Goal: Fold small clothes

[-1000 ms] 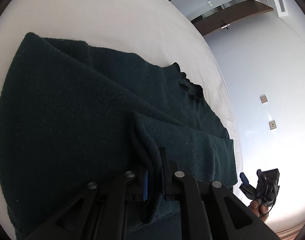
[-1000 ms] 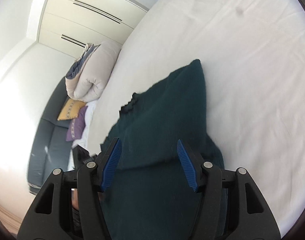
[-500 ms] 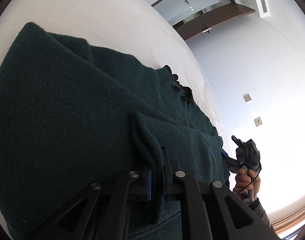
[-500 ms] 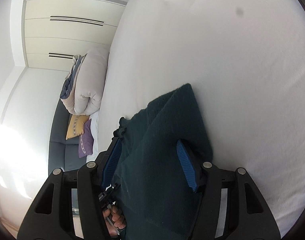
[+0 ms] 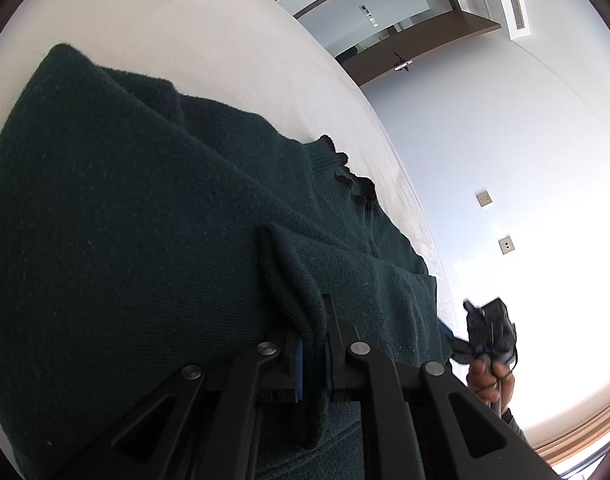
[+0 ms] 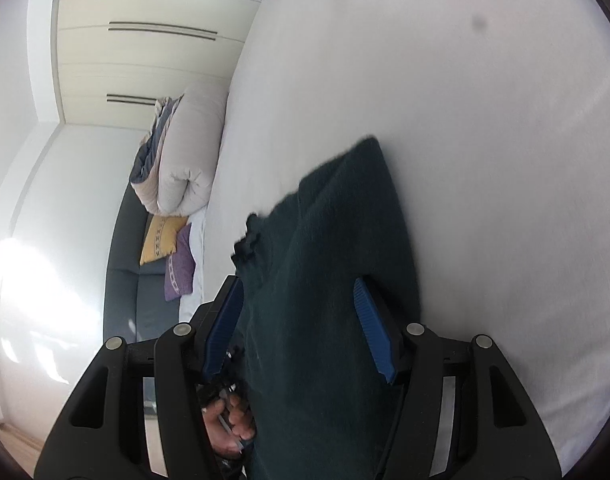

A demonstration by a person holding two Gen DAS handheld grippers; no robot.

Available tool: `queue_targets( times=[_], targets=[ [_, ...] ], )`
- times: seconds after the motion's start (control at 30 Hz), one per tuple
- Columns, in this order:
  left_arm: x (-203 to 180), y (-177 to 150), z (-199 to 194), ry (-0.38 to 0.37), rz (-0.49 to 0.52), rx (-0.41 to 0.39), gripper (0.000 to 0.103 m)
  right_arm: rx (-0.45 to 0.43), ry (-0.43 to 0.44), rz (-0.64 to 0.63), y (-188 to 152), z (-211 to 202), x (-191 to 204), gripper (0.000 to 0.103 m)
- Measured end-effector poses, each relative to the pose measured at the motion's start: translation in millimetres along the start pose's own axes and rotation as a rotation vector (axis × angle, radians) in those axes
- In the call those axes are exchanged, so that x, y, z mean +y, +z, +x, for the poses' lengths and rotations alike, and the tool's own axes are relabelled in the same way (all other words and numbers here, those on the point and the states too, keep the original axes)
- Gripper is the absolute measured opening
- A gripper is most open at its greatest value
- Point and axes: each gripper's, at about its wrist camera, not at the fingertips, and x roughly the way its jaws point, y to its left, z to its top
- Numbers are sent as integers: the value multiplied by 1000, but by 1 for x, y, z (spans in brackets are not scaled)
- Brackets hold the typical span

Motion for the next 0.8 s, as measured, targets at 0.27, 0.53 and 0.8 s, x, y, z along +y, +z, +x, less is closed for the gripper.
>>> queue_targets(
  times=[0.27,0.53,0.8],
  targets=[
    [-4,6,-11,17,-31,6,13,57,25,-30,-70,-35,-11,56],
    [-26,7,-46,135,43,-49,63,18,12,-23,-127,-64,-23,57],
    [-43,-32,-116,300,87,-87,77,-45,-73,-96,-198,-105,-9,57]
  ],
)
